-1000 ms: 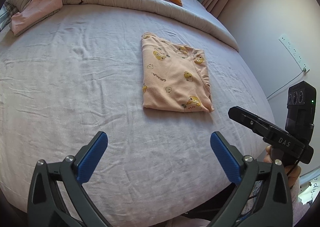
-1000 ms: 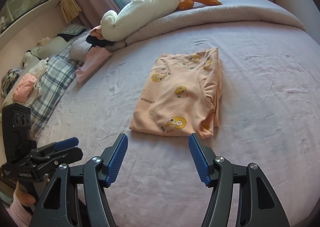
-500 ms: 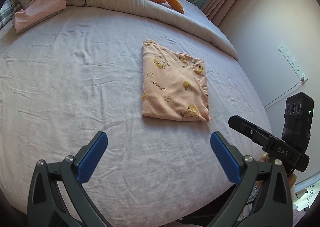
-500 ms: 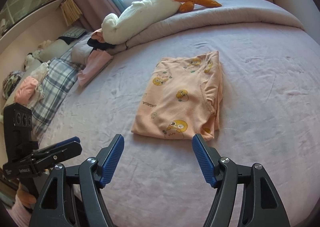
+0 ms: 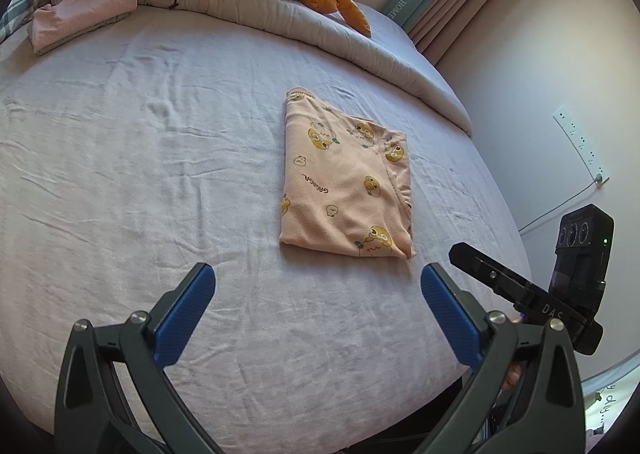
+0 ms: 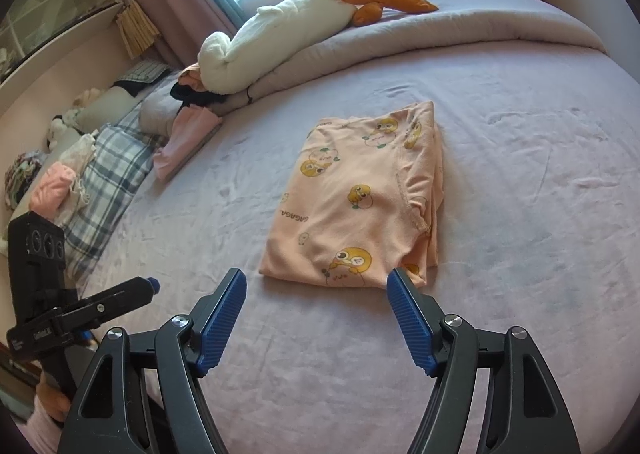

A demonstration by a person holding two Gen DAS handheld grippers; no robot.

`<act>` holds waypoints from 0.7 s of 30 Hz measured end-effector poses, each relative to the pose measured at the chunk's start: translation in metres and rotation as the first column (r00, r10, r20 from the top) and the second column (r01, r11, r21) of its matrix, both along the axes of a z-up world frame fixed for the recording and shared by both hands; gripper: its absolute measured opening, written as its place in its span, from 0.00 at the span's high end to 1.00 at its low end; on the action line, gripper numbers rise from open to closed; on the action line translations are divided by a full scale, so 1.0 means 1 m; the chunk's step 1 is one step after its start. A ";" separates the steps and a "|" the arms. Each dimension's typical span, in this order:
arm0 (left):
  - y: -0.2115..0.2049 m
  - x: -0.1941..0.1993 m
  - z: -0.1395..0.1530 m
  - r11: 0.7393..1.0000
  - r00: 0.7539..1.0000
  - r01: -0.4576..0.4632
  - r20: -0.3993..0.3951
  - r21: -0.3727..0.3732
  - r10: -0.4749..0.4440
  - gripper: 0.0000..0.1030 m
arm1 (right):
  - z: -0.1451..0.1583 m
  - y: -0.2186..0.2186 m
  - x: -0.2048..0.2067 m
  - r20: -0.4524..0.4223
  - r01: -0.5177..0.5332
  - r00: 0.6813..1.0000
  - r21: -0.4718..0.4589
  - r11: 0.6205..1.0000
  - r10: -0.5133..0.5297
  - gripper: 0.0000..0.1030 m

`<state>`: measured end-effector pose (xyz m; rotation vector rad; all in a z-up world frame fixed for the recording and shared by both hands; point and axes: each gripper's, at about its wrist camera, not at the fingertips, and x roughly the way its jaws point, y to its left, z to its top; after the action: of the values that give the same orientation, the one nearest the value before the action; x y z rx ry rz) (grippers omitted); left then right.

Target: Fold small clothes

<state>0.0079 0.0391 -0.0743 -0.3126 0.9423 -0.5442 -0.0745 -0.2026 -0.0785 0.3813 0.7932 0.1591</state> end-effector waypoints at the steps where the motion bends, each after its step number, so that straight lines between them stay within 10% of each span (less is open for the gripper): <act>1: 0.000 0.001 0.000 1.000 1.000 0.004 -0.002 -0.005 -0.004 0.00 | 0.000 0.000 0.001 0.000 0.001 1.000 0.001 1.000 -0.001 0.27; 21: 0.001 0.017 -0.003 0.999 0.999 0.002 -0.034 -0.049 -0.004 0.00 | -0.001 -0.018 0.008 0.015 0.033 0.999 0.045 0.998 -0.033 0.05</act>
<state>0.0247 0.0401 -0.0774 -0.3660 0.9636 -0.5668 -0.0664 -0.2204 -0.0795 0.4344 0.7682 0.1491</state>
